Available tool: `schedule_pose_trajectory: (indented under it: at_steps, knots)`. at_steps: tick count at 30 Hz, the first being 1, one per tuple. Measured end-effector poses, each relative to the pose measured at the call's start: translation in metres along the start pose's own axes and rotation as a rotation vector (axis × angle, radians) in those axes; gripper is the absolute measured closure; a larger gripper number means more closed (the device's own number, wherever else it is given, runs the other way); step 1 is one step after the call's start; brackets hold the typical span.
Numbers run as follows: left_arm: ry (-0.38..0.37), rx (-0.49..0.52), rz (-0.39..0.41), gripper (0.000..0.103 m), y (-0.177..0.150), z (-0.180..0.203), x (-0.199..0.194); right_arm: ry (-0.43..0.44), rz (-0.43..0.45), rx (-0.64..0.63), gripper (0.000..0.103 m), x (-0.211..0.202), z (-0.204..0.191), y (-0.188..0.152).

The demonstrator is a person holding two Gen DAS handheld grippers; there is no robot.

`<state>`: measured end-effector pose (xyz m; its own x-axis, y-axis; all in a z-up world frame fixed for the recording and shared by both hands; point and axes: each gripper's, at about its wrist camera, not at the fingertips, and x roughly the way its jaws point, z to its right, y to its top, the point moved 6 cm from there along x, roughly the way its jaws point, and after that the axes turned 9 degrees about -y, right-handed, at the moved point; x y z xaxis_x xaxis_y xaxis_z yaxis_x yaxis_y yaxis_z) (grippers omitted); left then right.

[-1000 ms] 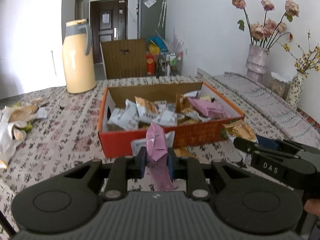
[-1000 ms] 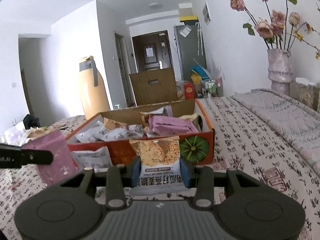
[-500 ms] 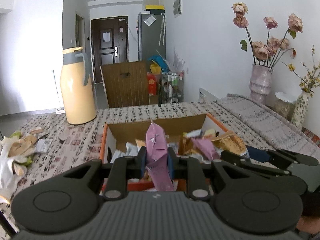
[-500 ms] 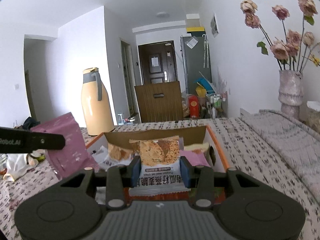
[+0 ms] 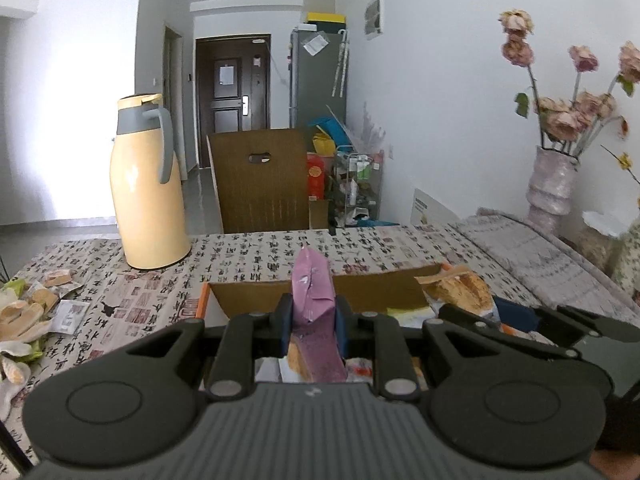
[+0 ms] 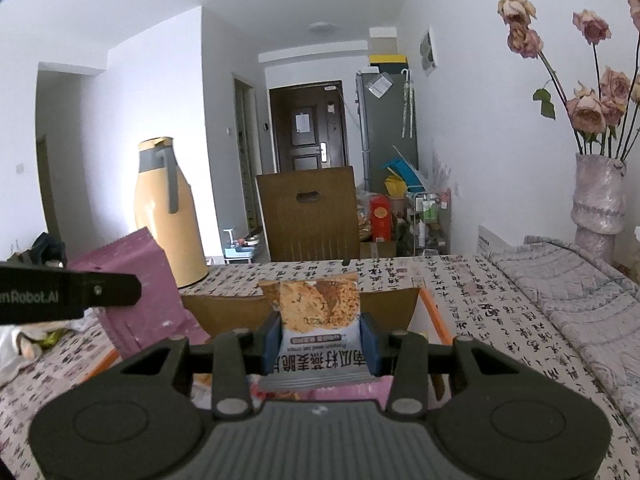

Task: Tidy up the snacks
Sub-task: 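Carry the pink and oat-crisp packets over the box and lower them, then open both grippers to drop the packets into the box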

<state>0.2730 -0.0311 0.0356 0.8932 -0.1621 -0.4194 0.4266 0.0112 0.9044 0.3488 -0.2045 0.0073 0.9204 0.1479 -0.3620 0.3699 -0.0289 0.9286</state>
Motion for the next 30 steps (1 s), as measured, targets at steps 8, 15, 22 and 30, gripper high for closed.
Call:
schedule_pose_trajectory:
  at_steps: [8,15,22,30]
  knots:
    - [0.012,-0.047,-0.024,0.081,-0.013,-0.021,0.03,0.002,-0.005,0.003,0.063,0.024,-0.001,-0.012]
    - [0.012,-0.072,-0.056,0.079,-0.022,-0.03,0.038,0.012,-0.046,-0.016,0.063,0.032,-0.003,-0.023]
    - [0.071,-0.058,0.003,0.008,-0.016,-0.03,0.023,-0.001,-0.05,0.009,0.038,0.025,0.005,-0.026]
    - [0.104,-0.073,-0.004,0.0,-0.015,-0.033,0.022,-0.025,-0.026,0.031,0.0,0.018,0.011,-0.024]
